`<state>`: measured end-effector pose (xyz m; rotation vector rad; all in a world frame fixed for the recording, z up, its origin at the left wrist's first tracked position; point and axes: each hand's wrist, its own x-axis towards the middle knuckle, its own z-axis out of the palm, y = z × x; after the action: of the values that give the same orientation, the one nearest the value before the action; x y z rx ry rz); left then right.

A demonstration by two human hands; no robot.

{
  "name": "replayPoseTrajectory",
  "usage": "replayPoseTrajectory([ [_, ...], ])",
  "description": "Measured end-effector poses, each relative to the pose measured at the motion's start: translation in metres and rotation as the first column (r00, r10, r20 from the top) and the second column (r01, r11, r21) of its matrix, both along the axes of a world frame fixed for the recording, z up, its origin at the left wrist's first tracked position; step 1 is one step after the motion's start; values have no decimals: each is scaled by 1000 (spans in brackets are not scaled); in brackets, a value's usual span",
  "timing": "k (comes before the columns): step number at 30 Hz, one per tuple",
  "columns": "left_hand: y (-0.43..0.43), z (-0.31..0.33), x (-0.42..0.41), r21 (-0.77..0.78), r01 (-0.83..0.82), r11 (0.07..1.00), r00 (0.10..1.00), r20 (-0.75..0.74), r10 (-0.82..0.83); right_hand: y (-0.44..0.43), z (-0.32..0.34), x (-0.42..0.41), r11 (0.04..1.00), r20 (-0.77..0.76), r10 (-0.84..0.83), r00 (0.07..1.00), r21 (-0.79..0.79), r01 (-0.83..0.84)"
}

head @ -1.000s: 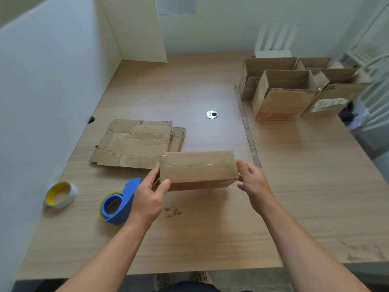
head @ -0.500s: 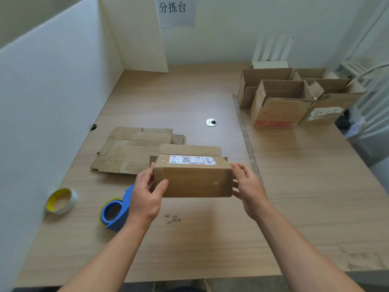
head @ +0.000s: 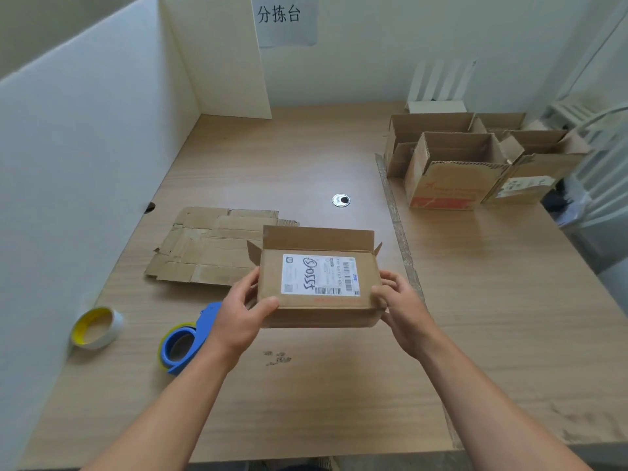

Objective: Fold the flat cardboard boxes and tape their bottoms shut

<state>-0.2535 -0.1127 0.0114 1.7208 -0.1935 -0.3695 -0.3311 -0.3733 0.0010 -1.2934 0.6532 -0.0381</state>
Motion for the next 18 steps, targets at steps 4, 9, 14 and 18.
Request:
replayPoseTrajectory([
  [4,2,-6,-2,123,45,991,995,77,-55,-8,-6,-4,999,3,-29,1000,37,29],
  [9,-1,-15,-5,169,-28,985,999,-15,31,-9,-13,-13,981,5,66,998,-183,-64],
  [14,-8,-20,-6,311,-34,950,997,83,8,0,-19,-23,939,67,135,989,-328,-106],
  [18,-4,-22,-8,247,-41,968,997,69,25,2,-29,-29,941,112,102,988,-334,-60],
])
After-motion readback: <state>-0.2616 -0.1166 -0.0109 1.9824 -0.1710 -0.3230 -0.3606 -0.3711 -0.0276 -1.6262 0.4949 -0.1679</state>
